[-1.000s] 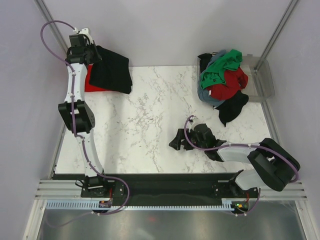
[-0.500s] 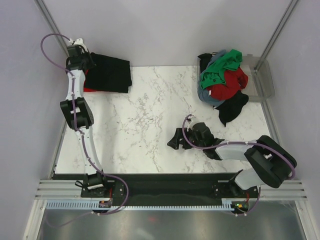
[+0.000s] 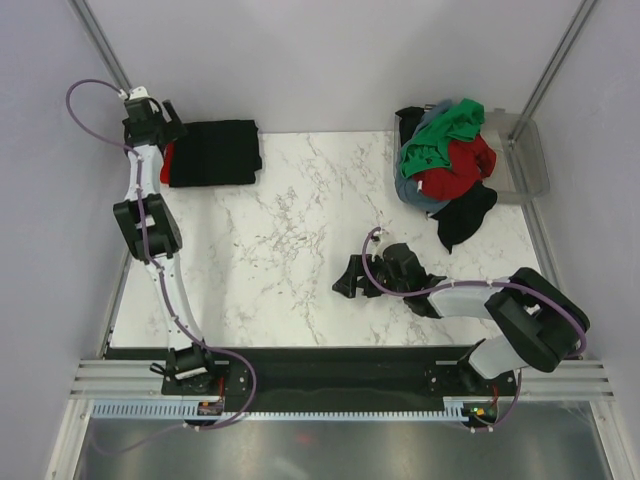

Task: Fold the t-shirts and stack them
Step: Reset both grippers

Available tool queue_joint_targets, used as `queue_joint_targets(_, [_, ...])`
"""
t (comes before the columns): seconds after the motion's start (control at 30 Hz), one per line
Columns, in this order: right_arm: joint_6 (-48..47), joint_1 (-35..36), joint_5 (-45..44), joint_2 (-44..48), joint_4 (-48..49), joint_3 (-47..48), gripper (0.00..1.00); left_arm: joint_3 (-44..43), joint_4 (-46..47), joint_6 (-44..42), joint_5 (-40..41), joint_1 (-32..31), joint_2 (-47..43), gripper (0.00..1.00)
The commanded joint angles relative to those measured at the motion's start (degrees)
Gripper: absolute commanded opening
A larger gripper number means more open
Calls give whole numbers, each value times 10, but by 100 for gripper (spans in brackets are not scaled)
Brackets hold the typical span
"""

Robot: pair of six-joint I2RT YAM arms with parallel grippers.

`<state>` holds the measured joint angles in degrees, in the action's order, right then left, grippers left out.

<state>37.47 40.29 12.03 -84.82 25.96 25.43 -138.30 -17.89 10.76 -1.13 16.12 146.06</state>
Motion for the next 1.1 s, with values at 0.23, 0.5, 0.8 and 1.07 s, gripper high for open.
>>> queue_joint_targets(0.23, [-11, 3, -22, -25, -144, -41, 98, 267, -31, 112, 92, -133, -367, 100])
queue_joint_targets(0.5, [-8, 31, -53, 3, -172, -36, 98, 531, -82, 145, -109, -202, -588, 100])
queue_joint_targets(0.8, [13, 73, -130, 89, -220, -43, 98, 838, -158, 88, -113, -217, -866, 100])
queue_joint_targets(1.07, [34, 79, -174, 177, -254, -67, 98, 901, -193, 74, -146, -232, -1021, 100])
